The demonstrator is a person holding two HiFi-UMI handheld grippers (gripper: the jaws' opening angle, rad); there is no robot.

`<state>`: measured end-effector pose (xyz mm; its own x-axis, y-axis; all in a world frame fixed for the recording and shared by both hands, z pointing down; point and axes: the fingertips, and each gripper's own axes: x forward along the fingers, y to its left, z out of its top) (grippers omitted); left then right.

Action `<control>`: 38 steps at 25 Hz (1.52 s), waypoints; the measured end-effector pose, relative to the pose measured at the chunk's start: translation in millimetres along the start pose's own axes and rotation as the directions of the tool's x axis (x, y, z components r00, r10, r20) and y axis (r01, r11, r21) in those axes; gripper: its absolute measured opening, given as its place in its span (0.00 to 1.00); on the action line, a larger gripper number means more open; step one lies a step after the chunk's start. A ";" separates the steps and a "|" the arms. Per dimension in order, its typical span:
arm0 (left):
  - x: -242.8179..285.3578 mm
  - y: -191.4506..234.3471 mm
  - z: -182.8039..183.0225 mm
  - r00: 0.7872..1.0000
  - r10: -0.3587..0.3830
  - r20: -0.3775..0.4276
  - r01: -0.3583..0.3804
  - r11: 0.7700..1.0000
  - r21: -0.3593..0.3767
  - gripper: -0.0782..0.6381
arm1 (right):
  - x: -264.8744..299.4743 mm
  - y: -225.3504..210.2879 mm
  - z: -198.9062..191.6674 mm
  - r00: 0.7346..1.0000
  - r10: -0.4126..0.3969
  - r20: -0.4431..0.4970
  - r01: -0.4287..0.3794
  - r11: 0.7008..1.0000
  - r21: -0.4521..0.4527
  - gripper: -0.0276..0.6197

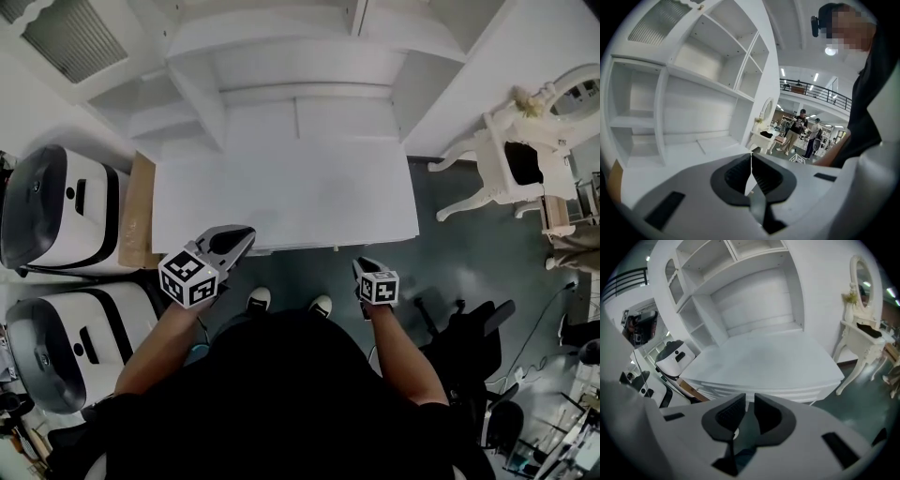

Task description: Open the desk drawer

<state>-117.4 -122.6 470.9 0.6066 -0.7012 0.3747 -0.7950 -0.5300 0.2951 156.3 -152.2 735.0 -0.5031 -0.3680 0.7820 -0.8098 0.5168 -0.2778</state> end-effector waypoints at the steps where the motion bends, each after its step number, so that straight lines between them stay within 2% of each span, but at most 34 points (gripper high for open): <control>1: -3.6 1.6 -2.9 1.000 0.008 -0.004 -0.008 1.000 -0.004 0.13 | 8.9 -0.2 -3.2 1.000 -0.006 -0.012 0.006 1.000 -0.009 0.14; 6: -21.3 5.7 -15.9 0.998 0.058 -0.025 -0.059 0.998 -0.023 0.13 | 46.5 -3.9 -17.3 0.997 -0.018 -0.070 0.015 0.999 -0.049 0.21; 13: -35.1 15.3 -33.4 0.992 0.111 -0.054 -0.114 0.992 -0.061 0.13 | 92.9 -10.1 -35.8 0.989 -0.031 -0.142 0.027 0.999 -0.033 0.23; 18: -36.3 13.3 -42.3 0.990 0.108 -0.088 -0.113 0.992 -0.063 0.13 | 115.5 -3.3 -44.8 0.979 -0.020 -0.205 0.021 1.000 0.005 0.23; 27: -19.5 15.8 -48.1 0.990 0.087 -0.108 -0.095 0.992 -0.077 0.13 | 141.2 -17.8 -55.0 0.969 -0.037 -0.245 0.043 0.999 0.022 0.25; 38: -21.4 26.9 -73.3 0.982 0.098 -0.159 -0.119 0.984 -0.129 0.13 | 169.3 -21.4 -62.2 0.963 -0.030 -0.267 0.034 0.999 0.009 0.24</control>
<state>-151.1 -86.9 535.2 0.5192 -0.6650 0.5369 -0.8539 -0.3768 0.3590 107.2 -177.6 908.0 -0.3798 -0.1636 0.9105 -0.8291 0.4968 -0.2566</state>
